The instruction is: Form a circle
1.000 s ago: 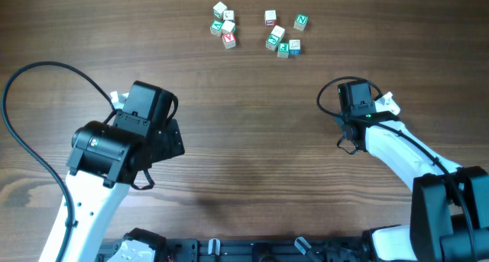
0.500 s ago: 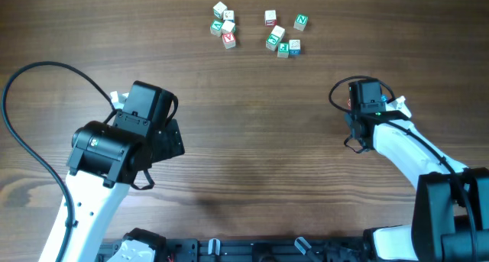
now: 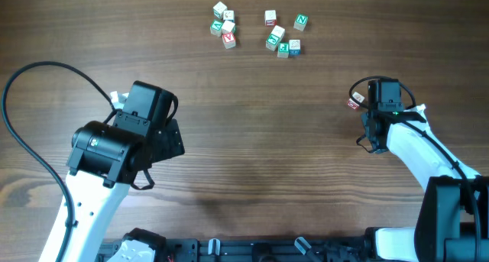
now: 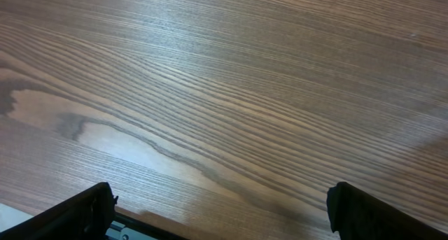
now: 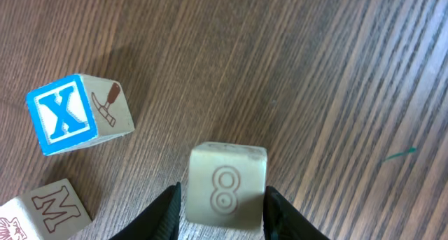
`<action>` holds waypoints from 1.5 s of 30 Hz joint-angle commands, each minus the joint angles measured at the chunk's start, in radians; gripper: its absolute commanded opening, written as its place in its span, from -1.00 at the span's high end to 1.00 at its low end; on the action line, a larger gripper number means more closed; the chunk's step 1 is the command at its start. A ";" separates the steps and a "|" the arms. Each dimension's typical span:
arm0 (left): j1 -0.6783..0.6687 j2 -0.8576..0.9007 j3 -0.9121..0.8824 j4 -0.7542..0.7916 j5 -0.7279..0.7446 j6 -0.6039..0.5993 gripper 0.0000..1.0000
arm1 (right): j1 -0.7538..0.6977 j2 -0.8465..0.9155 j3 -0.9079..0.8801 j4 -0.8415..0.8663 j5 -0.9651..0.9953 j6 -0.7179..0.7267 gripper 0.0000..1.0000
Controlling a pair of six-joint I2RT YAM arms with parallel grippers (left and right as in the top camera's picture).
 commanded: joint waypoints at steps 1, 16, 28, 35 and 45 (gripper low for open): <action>0.008 -0.010 -0.003 0.000 -0.013 -0.018 -1.00 | -0.002 -0.033 0.010 -0.004 -0.005 0.008 -0.03; 0.008 -0.010 -0.003 0.000 -0.013 -0.018 -1.00 | -0.002 -0.267 0.017 0.163 -0.169 -0.599 -0.99; 0.008 -0.010 -0.003 0.000 -0.013 -0.018 -1.00 | -0.002 -0.274 0.019 0.091 -0.441 -0.617 -0.91; 0.008 -0.010 -0.003 0.000 -0.013 -0.018 -1.00 | -0.002 -0.278 0.022 0.001 -0.409 -0.604 -0.99; 0.008 -0.010 -0.003 0.000 -0.013 -0.018 -1.00 | -0.002 -0.279 0.024 0.078 -0.264 -0.994 -0.99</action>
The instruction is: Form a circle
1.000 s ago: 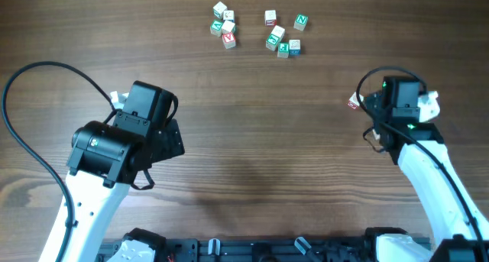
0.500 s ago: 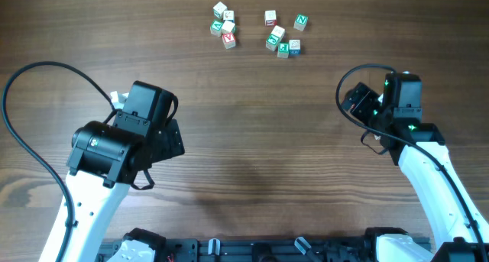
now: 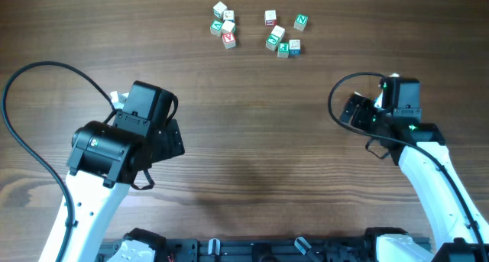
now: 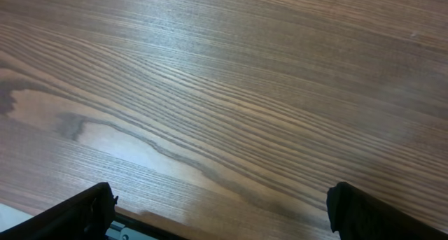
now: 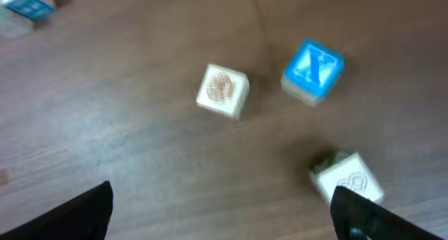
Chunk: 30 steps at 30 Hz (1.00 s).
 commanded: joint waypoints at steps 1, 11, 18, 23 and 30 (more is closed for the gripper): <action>0.008 -0.010 -0.003 0.000 -0.013 -0.018 -1.00 | -0.002 -0.018 0.018 0.107 0.071 -0.121 -0.99; 0.008 -0.010 -0.003 0.000 -0.013 -0.018 -1.00 | 0.018 0.053 0.018 0.263 -0.041 0.144 -0.74; 0.008 -0.010 -0.003 0.000 -0.013 -0.018 -1.00 | 0.058 0.116 0.018 0.238 -0.006 0.353 -0.30; 0.008 -0.010 -0.003 0.000 -0.013 -0.018 -1.00 | 0.096 0.162 0.018 0.233 0.103 0.414 -0.33; 0.008 -0.010 -0.003 0.000 -0.013 -0.018 -1.00 | 0.096 0.206 0.018 0.245 0.182 0.435 -0.61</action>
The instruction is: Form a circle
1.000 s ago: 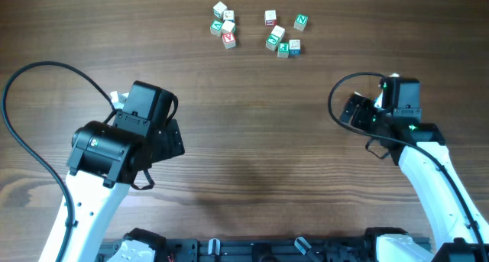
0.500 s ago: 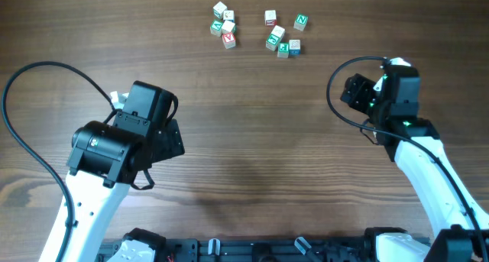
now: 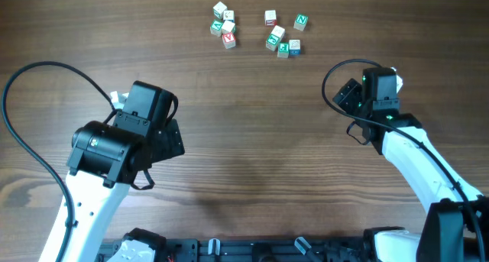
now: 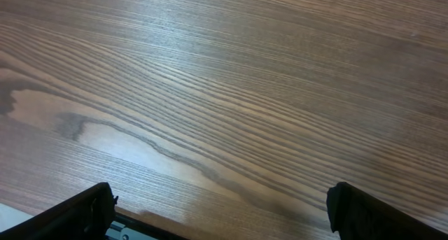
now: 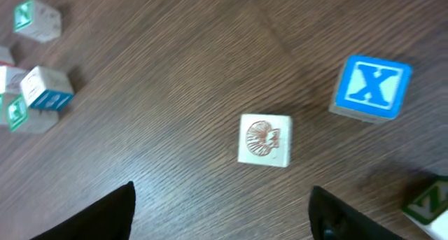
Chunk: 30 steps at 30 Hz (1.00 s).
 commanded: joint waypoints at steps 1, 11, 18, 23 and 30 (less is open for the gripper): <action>0.008 -0.010 -0.003 0.000 -0.013 -0.018 -1.00 | 0.002 0.050 0.017 0.025 0.072 0.027 -0.61; 0.008 -0.010 -0.003 0.000 -0.013 -0.018 -1.00 | 0.003 0.198 0.072 0.060 0.111 0.028 -0.53; 0.008 -0.010 -0.003 0.000 -0.013 -0.018 -1.00 | 0.006 0.251 0.095 0.066 0.114 0.028 -0.37; 0.008 -0.010 -0.003 0.000 -0.013 -0.018 -1.00 | 0.006 0.251 0.095 0.065 0.123 0.027 -0.29; 0.008 -0.010 -0.003 0.000 -0.013 -0.018 -1.00 | 0.006 0.260 0.095 0.067 0.128 0.026 -0.12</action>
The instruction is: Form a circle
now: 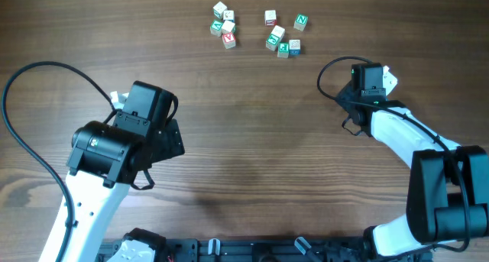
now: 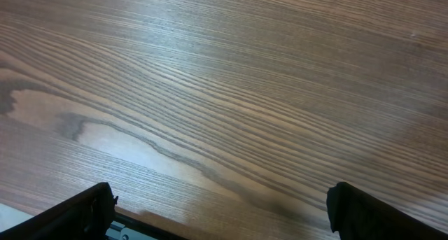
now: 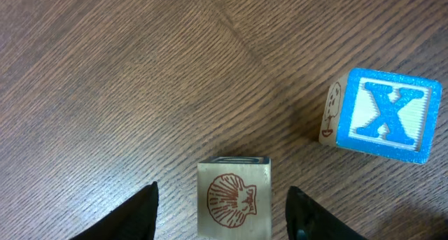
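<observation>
Lettered wooden cubes form two loose clusters at the table's far side, one at the left (image 1: pixel 222 24) and one at the right (image 1: pixel 283 33). My right gripper (image 3: pixel 225 215) is open low over the table. A cube with a red shell drawing (image 3: pixel 233 196) sits between its fingers (image 3: pixel 142 213) with gaps on both sides. A blue X cube (image 3: pixel 381 114) lies just to the right. A pale cube (image 1: pixel 389 80) shows beside that gripper in the overhead view. My left gripper (image 2: pixel 220 213) is open over bare wood, nothing between its fingers.
The left arm's bulky body (image 1: pixel 122 140) and its black cable loop (image 1: pixel 30 71) take up the table's left side. The right arm (image 1: pixel 416 143) reaches in from the lower right. A pale knot mark (image 2: pixel 105 135) runs through the wood grain.
My right gripper has come down closer to the table. The shell cube, then in the middle of its view, now sits between the open fingers. The left arm has not moved.
My right gripper first had its fingers tight against a cube marked 8, beside the X cube. Then it was open higher up, with that cube lying on the table. Then it was over the shell cube, and now it straddles it. The left arm stayed still.
</observation>
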`<action>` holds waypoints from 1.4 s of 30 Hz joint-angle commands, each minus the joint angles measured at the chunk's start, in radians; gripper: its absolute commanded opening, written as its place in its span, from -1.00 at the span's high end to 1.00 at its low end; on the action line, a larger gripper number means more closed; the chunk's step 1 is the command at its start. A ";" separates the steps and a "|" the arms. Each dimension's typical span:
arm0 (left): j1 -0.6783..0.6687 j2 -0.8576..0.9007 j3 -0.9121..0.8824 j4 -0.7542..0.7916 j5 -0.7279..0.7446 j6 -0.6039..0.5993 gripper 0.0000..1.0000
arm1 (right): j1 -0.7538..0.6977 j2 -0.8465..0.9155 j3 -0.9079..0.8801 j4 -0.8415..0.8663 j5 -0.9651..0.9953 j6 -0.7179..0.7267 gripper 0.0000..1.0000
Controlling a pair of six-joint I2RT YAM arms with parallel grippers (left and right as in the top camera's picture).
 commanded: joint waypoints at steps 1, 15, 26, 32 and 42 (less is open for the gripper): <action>0.008 -0.010 -0.003 0.000 -0.013 -0.018 -1.00 | 0.006 0.027 0.023 0.006 0.035 0.005 -0.09; 0.008 -0.010 -0.003 0.000 -0.013 -0.018 -1.00 | 0.006 0.044 0.023 0.006 0.042 0.006 0.21; 0.008 -0.010 -0.003 0.000 -0.013 -0.018 -1.00 | 0.006 0.010 0.035 -0.043 0.015 0.003 0.31; 0.008 -0.010 -0.003 0.000 -0.013 -0.018 -1.00 | 0.006 -0.056 0.035 -0.098 0.014 -0.022 0.33; 0.008 -0.010 -0.003 0.000 -0.013 -0.018 -1.00 | 0.006 -0.063 0.053 -0.129 -0.075 -0.159 0.33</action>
